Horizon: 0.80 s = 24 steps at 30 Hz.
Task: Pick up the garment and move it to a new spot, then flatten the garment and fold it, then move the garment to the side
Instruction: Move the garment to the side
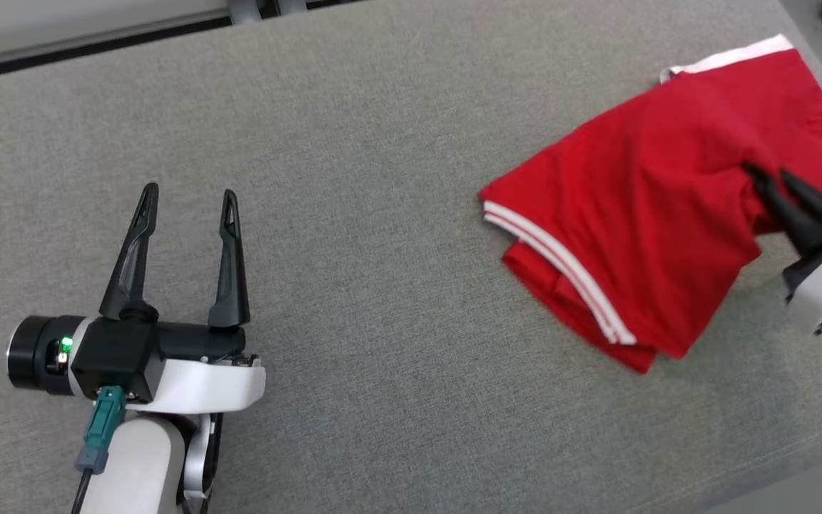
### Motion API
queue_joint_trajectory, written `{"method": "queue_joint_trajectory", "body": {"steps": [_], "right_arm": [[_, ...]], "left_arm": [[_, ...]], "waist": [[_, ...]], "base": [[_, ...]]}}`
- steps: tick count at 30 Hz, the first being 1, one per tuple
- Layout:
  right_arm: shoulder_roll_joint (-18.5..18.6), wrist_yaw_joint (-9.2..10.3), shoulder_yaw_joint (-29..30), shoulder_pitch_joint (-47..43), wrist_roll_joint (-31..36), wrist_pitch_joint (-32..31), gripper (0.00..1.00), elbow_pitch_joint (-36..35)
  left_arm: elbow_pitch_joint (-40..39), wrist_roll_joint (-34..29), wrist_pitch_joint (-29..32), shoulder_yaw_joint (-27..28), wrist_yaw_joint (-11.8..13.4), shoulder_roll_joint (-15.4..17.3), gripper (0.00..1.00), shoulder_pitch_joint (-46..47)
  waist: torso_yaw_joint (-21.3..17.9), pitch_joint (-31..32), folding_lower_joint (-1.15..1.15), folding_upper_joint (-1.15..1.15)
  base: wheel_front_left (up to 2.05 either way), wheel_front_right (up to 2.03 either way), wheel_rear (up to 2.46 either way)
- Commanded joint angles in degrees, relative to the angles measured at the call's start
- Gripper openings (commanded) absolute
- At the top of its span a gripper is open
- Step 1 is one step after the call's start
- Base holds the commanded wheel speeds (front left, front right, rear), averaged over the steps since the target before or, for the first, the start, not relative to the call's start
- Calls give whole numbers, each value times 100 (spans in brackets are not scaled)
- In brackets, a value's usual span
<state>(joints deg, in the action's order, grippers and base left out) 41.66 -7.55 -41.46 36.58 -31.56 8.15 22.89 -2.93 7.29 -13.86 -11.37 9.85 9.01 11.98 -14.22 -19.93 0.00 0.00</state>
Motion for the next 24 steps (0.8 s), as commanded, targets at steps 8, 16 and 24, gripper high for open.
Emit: {"method": "queue_joint_trajectory", "body": {"steps": [8,16,24], "right_arm": [[736,12,594,704,-353,371,0,666],[785,12,1068,724,-1115,441,0,1770],[149,12,1298,723,-1907,578,100,2957]], "left_arm": [[-255,-213,138,-132,-62,145,100,493],[-563,-407,325,-249,-94,266,100,838],[-616,-463,462,-291,-59,335,100,906]], "waist": [[26,-900,0,0],[165,-1440,0,0],[213,-1542,0,0]], "base": [[0,0,0],[0,0,0],[0,0,0]]}}
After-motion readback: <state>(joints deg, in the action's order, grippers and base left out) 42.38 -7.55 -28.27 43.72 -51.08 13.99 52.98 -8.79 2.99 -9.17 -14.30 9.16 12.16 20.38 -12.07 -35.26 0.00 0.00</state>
